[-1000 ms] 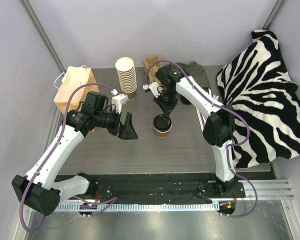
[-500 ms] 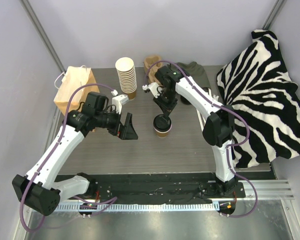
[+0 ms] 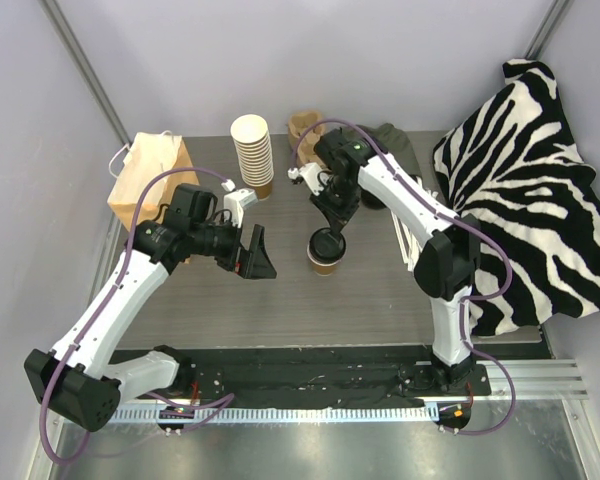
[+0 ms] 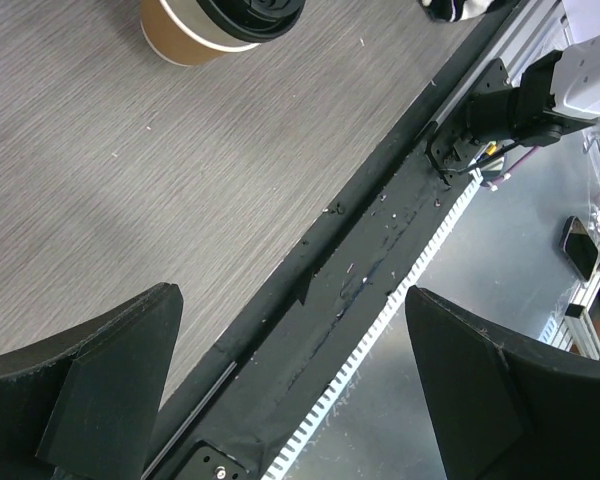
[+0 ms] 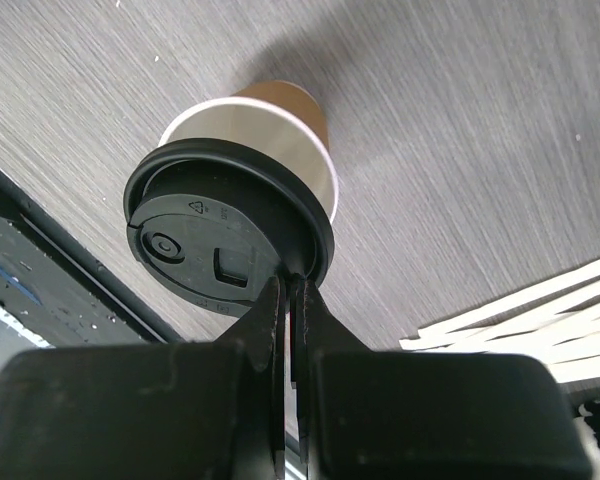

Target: Pack the takeout coffee

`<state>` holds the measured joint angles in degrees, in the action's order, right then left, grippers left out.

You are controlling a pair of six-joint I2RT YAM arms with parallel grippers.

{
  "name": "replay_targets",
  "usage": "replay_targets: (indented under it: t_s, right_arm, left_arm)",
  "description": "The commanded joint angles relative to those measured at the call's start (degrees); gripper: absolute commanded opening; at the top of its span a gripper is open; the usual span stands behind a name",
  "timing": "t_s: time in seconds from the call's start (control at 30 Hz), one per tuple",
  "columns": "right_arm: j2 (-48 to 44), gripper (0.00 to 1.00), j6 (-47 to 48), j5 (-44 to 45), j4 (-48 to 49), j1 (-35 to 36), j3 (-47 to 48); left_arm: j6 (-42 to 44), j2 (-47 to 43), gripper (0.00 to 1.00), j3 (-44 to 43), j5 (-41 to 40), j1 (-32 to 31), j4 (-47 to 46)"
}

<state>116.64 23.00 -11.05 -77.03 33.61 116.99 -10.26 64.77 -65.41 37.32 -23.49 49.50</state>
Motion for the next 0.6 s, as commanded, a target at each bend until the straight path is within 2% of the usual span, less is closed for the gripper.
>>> replay_targets:
  t_s: [0.0,0.57]
  right_arm:
    - [-2.03,0.01,0.02,0.33,-9.19,0.50,-1.50]
    - [3.15,0.01,-0.33,0.50,-9.19,0.58,2.72]
  left_arm:
    - [-0.46,-0.88,1.00,0.10,0.74,0.37,-2.30]
    - [-0.55,-1.05,1.00,1.07,1.00,0.28,-2.83]
